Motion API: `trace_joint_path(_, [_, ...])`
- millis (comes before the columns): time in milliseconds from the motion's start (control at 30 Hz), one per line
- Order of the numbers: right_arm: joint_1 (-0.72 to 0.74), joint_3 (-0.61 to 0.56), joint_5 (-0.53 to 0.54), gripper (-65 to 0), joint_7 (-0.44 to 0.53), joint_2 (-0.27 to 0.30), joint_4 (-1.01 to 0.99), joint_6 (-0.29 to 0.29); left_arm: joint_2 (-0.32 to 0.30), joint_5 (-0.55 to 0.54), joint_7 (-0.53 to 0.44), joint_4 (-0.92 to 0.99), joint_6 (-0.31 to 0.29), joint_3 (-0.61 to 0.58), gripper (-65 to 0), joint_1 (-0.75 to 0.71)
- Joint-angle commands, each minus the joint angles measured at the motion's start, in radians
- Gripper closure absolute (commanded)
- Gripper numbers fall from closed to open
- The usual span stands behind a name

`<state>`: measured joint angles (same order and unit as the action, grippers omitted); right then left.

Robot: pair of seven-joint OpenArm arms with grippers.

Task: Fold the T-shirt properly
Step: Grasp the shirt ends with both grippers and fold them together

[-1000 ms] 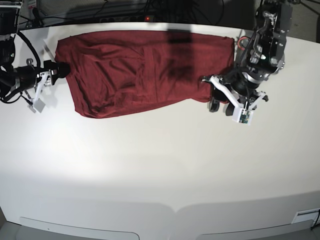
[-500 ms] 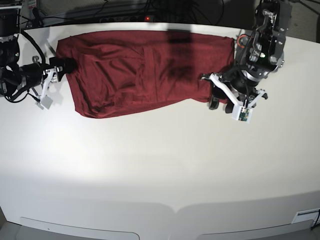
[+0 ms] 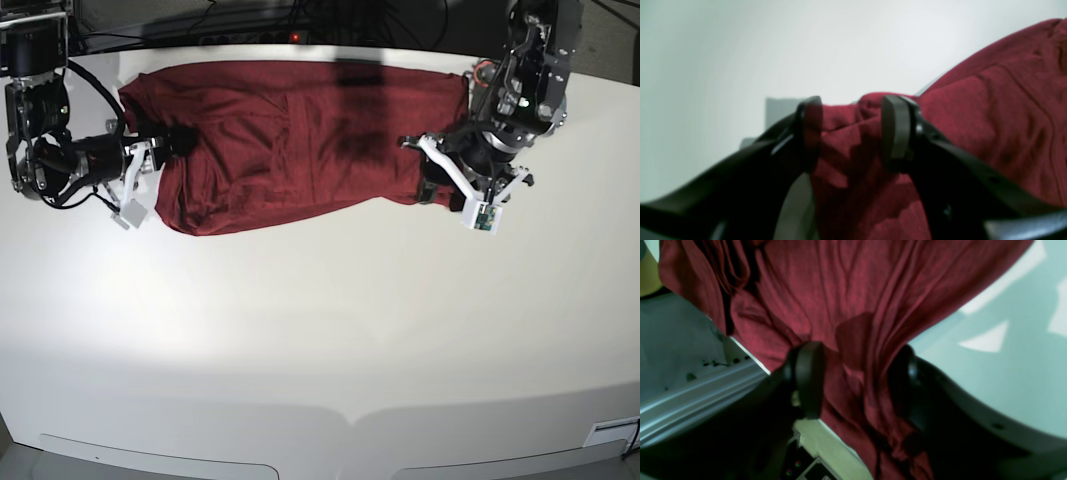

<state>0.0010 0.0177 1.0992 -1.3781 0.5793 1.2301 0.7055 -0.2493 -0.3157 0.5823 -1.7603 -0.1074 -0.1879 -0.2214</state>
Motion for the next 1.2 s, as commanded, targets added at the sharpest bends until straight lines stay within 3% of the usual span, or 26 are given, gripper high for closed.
trace_joint_path(0, [-0.004, -0.006, -0.051, -27.7, -0.018, 0.008, -0.003, -0.007, -0.004, -0.007, -0.026, -0.020, -0.004, 0.004, -27.9, 0.005])
trace_joint_path(67, [-0.004, -0.006, -0.051, -27.4, -0.018, 0.005, -0.003, -0.007, -0.004, -0.007, -0.026, -0.020, -0.004, 0.004, -27.9, 0.000])
trace_joint_path(133, [-0.004, -0.006, -0.051, -23.3, -0.018, 0.001, -0.003, -0.007, -0.004, -0.007, -0.026, -0.020, -0.004, 0.004, -27.9, -0.003])
trace_joint_path(300, [-0.004, -0.006, -0.045, 0.0, 0.039, -0.005, -0.003, -0.007, -0.008, 0.002, -0.024, -0.020, -0.004, 0.004, -27.9, -0.024])
trace_joint_path(533, [0.002, -0.004, 0.176, 0.0, 0.072, 0.031, 0.069, -0.007, -0.132, 0.001, -0.040, -0.020, -0.003, 0.006, -27.9, -0.091])
trace_joint_path(733, [0.001, -0.004, 0.121, 0.0, 0.031, 0.006, 0.280, -0.007, -0.206, 0.003, -0.091, -0.020, -0.004, 0.051, -27.9, -0.163])
trace_joint_path(933, [0.001, -0.004, 0.078, 0.0, 0.010, -0.108, 0.494, -0.007, -0.203, 0.008, -0.138, -0.020, -0.004, 0.082, -27.9, -0.194])
trace_joint_path(1167, [0.002, -0.004, 0.044, 0.0, 0.047, -0.278, 0.538, -0.007, -0.203, 0.011, -0.135, -0.020, -0.004, 0.083, -27.9, -0.194])
